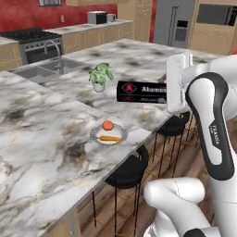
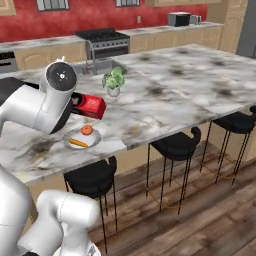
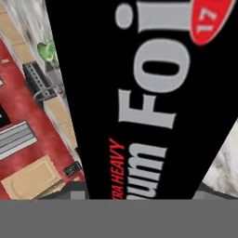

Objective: Retrieve the tupperware and aluminum foil from the cabinet and place them on the dining counter near the plate with carrot and squash to prepare for storing leftovers.

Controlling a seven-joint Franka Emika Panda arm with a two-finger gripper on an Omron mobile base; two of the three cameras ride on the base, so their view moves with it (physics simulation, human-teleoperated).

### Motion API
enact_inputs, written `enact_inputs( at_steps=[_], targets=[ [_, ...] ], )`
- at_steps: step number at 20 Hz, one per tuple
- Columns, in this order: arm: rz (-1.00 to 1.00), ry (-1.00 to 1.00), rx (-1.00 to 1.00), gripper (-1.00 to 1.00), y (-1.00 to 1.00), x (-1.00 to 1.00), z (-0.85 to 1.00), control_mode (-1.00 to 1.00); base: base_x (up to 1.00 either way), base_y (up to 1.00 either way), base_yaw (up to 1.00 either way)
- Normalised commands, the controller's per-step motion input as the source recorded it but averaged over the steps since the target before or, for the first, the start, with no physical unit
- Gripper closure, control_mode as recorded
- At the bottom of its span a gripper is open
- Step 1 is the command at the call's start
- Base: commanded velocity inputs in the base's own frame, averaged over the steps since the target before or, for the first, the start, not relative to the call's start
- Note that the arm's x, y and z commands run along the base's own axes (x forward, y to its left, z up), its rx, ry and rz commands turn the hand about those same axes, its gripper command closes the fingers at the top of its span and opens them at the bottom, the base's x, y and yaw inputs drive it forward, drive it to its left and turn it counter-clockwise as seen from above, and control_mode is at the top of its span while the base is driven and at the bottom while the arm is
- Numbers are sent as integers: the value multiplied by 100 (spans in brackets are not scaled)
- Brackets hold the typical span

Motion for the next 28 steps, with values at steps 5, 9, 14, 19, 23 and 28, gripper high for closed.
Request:
enact_inputs(
  at_steps=[5,9,14,19,23,28],
  targets=[
    [0,0,0,100,0,0,0,100,49,-57,44],
    [0,0,0,100,0,0,0,100,55,-15,51],
    [0,0,0,100,0,0,0,100,38,-29,47],
    [0,0,0,100,0,0,0,100,28,-43,43],
    [0,0,0,100,0,0,0,100,23,-45,40],
    [0,0,0,100,0,0,0,100,11,-36,36]
  ],
)
